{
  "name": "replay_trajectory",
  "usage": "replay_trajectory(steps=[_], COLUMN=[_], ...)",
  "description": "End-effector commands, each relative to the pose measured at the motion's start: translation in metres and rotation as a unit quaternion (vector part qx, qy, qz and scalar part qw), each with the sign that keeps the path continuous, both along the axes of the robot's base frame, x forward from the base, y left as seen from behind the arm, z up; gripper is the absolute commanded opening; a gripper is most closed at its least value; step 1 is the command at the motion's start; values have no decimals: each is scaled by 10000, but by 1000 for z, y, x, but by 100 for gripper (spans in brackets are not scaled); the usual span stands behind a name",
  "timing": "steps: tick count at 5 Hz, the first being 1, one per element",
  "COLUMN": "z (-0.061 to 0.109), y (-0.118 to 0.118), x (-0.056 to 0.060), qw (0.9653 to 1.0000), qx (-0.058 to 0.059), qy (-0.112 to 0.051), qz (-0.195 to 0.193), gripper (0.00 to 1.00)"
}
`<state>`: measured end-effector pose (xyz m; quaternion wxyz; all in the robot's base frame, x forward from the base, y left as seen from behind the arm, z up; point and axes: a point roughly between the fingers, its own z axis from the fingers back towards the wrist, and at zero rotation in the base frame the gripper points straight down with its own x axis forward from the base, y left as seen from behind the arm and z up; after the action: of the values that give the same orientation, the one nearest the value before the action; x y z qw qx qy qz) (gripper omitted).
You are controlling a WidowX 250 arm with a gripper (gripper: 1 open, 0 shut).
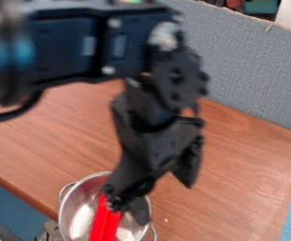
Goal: Put the red object in the metal pot
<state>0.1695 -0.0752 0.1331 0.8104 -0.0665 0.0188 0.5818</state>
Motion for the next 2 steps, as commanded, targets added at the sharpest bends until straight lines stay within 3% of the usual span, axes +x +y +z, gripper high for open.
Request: replay_trajectory(steps=[1,2], z=[3,-19], y=[-11,6], x=[2,14], qw=[9999,9999], qx=[21,-56], qy=[30,19], qz=[145,-87], gripper=[100,100])
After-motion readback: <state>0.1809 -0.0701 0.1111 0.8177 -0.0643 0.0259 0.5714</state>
